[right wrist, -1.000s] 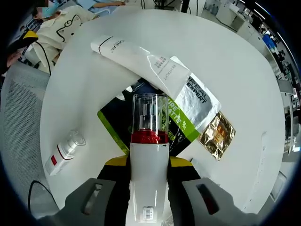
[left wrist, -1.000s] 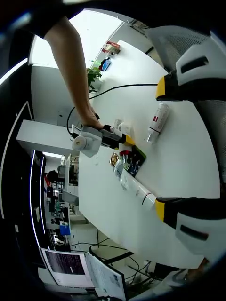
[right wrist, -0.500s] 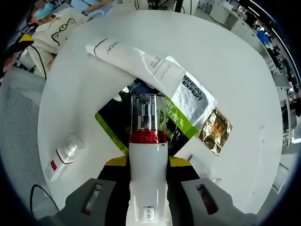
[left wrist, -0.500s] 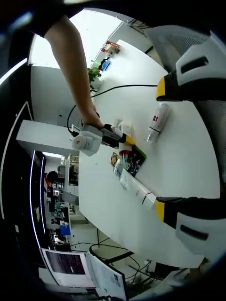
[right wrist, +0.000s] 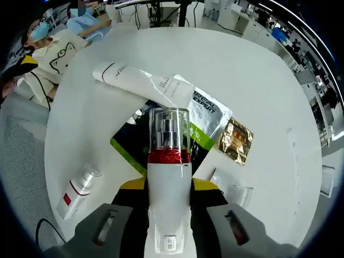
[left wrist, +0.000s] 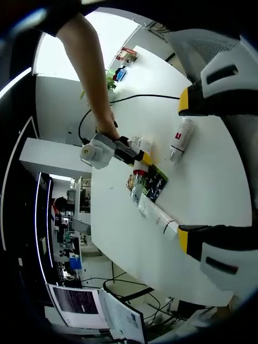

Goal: Arrange the skincare products in the storage area until every visible bottle or jar stands upright without overlapping.

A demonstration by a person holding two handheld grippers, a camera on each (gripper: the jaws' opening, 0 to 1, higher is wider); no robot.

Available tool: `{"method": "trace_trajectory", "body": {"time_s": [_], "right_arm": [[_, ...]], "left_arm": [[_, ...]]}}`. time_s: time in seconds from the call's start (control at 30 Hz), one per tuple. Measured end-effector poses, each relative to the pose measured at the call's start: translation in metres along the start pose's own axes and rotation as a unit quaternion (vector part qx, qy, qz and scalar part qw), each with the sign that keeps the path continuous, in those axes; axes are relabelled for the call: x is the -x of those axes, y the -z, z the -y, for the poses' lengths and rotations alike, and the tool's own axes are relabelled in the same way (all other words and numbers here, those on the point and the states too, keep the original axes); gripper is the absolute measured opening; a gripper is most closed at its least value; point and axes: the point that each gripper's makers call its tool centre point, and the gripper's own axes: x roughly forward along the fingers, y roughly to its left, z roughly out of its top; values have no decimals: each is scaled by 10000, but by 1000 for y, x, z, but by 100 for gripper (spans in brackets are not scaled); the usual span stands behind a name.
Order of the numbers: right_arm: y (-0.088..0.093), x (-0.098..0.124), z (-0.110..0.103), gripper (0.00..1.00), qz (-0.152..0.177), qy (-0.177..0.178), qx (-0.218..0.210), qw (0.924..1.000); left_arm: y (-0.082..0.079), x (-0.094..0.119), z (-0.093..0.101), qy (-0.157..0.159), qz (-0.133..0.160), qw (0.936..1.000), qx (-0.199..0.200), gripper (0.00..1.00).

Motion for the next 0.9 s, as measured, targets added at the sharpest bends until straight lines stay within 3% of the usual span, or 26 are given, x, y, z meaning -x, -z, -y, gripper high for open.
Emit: {"method": "trace_trajectory", "body": {"time_s": [0.37, 0.7, 0.9], "right_arm": [[3, 21, -1, 28, 630, 418, -500, 9959], [10, 35, -5, 28, 884, 659, -629, 9919], [5, 49, -9, 28, 1154, 825, -734, 9872]], "left_arm": [[-1, 0, 2, 36, 20, 10000, -6, 75], [0, -1, 4, 113, -20, 9999, -34, 75], [1, -1, 9, 268, -59, 9996, -97, 77]]}}
